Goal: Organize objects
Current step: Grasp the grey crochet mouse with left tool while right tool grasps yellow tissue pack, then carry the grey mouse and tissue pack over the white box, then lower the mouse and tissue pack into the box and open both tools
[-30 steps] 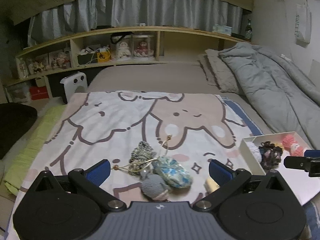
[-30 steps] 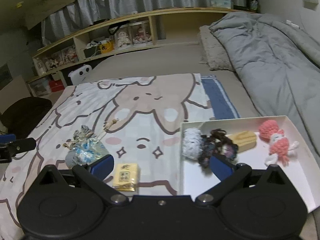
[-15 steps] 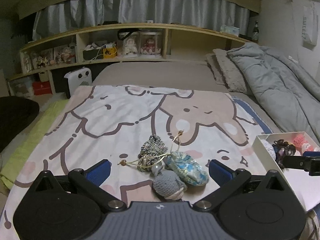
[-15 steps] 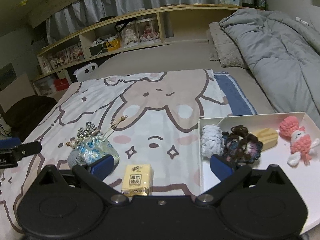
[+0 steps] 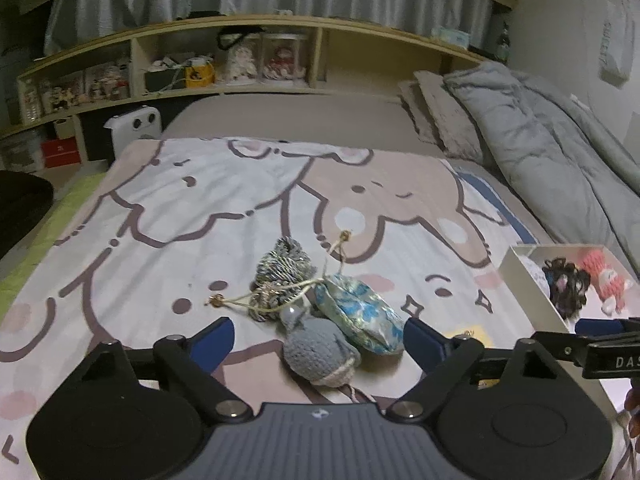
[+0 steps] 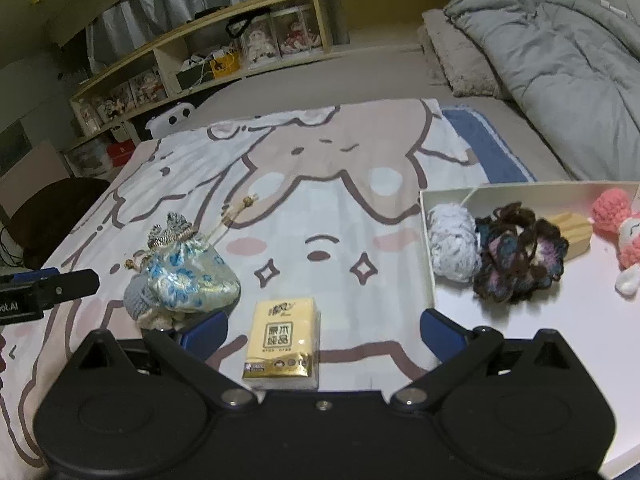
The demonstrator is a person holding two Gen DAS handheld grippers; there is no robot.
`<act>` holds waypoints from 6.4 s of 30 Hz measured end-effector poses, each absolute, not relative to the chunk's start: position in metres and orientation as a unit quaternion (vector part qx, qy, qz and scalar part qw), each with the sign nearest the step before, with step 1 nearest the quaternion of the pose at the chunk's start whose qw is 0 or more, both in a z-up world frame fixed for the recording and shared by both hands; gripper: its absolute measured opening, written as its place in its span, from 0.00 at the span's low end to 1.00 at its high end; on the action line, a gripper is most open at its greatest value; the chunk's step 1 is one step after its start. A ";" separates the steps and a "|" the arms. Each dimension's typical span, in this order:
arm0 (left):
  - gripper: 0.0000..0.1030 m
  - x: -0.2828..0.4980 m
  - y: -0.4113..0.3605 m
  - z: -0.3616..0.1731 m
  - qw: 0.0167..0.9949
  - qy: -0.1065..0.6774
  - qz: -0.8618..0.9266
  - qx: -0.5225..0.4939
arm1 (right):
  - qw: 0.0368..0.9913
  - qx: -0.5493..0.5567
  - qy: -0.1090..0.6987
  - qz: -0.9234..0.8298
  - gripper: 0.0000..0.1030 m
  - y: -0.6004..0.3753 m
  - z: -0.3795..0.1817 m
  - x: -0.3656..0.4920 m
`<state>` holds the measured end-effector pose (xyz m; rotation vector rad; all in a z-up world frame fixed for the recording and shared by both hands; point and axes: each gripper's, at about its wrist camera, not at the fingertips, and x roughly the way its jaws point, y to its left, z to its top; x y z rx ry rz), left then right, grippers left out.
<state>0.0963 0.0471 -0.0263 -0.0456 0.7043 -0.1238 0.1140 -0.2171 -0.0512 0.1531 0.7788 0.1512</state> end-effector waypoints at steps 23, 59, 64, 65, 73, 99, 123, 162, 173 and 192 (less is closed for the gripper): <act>0.76 0.131 0.040 -0.070 0.917 0.393 -0.070 -0.008 | 0.901 0.084 0.421 0.069 0.97 -0.195 -0.089 0.137; 0.52 0.146 0.036 -0.082 0.905 0.422 -0.054 -0.020 | 0.892 0.043 0.441 0.093 0.51 -0.173 -0.100 0.150; 0.52 0.132 0.043 -0.063 0.916 0.399 -0.043 -0.031 | 0.902 0.047 0.418 0.100 0.51 -0.174 -0.082 0.144; 0.52 0.128 0.043 -0.059 0.917 0.395 -0.042 -0.032 | 0.903 0.049 0.414 0.101 0.51 -0.174 -0.078 0.143; 0.52 0.107 0.040 -0.030 0.925 0.377 -0.044 -0.035 | 0.916 0.050 0.382 0.111 0.51 -0.178 -0.051 0.130; 0.52 0.066 -0.013 0.017 0.931 0.345 -0.116 -0.009 | 0.931 0.029 0.348 0.103 0.51 -0.219 0.006 0.090; 0.52 0.080 -0.171 0.024 0.919 0.323 -0.226 0.003 | 0.934 0.056 0.352 -0.005 0.51 -0.404 0.016 0.060; 0.52 0.109 -0.347 -0.067 0.848 0.418 -0.325 -0.023 | 0.910 0.027 0.413 -0.013 0.52 -0.516 -0.075 0.052; 0.71 0.109 -0.358 -0.071 0.829 0.438 -0.347 -0.028 | 0.909 0.007 0.417 -0.001 0.72 -0.511 -0.070 0.045; 0.72 0.104 -0.335 -0.050 0.842 0.434 -0.321 -0.015 | 0.913 0.043 0.406 -0.027 0.72 -0.517 -0.050 0.031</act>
